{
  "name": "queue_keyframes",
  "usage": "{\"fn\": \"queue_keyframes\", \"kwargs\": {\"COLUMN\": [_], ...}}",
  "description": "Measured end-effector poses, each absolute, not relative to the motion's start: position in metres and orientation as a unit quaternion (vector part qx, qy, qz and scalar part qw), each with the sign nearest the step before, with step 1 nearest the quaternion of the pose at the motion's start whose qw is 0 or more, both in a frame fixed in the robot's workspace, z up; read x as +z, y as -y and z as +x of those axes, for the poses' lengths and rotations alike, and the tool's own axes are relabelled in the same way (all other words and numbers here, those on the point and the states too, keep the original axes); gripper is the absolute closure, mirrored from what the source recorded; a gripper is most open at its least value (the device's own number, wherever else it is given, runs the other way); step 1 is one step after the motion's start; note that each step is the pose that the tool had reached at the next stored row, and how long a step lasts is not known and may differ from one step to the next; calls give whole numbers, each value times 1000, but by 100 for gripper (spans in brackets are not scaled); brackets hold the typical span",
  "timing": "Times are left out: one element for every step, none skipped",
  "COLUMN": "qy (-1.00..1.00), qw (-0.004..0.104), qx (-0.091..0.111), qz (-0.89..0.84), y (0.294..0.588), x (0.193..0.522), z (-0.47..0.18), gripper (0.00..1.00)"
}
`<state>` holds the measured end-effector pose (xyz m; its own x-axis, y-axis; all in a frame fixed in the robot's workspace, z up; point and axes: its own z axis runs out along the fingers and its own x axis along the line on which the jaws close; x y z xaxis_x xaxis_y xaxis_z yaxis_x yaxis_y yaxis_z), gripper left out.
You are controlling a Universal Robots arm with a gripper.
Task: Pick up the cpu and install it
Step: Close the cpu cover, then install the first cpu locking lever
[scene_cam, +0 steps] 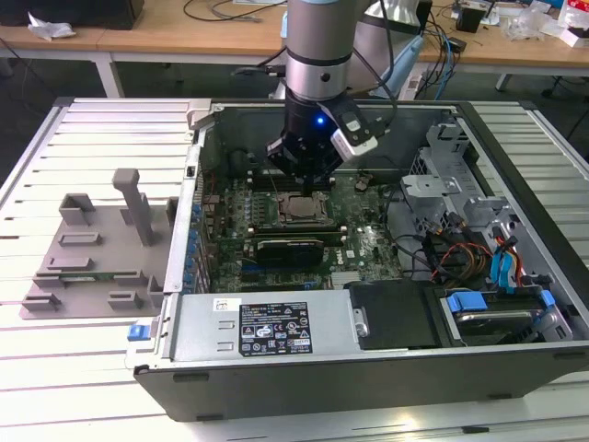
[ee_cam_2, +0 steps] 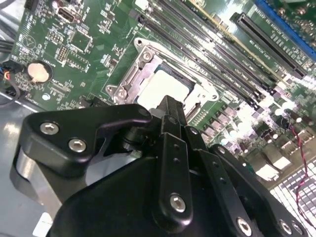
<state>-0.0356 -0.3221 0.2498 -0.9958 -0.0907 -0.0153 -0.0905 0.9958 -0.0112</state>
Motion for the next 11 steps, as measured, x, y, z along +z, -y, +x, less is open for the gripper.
{"fn": "queue_keyframes", "kwargs": {"qy": [-999,-999,-999,-999,-999,-999,-999,-999,-999,-999,-999], "qw": [8,8,8,8,8,8,8,8,8,8,8], "qx": [-5,-5,-5,-5,-5,-5,-5,-5,-5,-5,-5], "qz": [-45,-45,-45,-45,-45,-45,-45,-45,-45,-45,-45], "y": [322,322,322,322,322,322,322,322,322,322,322], "x": [250,250,250,250,250,250,250,250,250,250,250], "z": [-36,-36,-36,-36,-36,-36,-36,-36,-36,-36,-36], "gripper": [89,89,89,89,89,89,89,89,89,89,89]}}
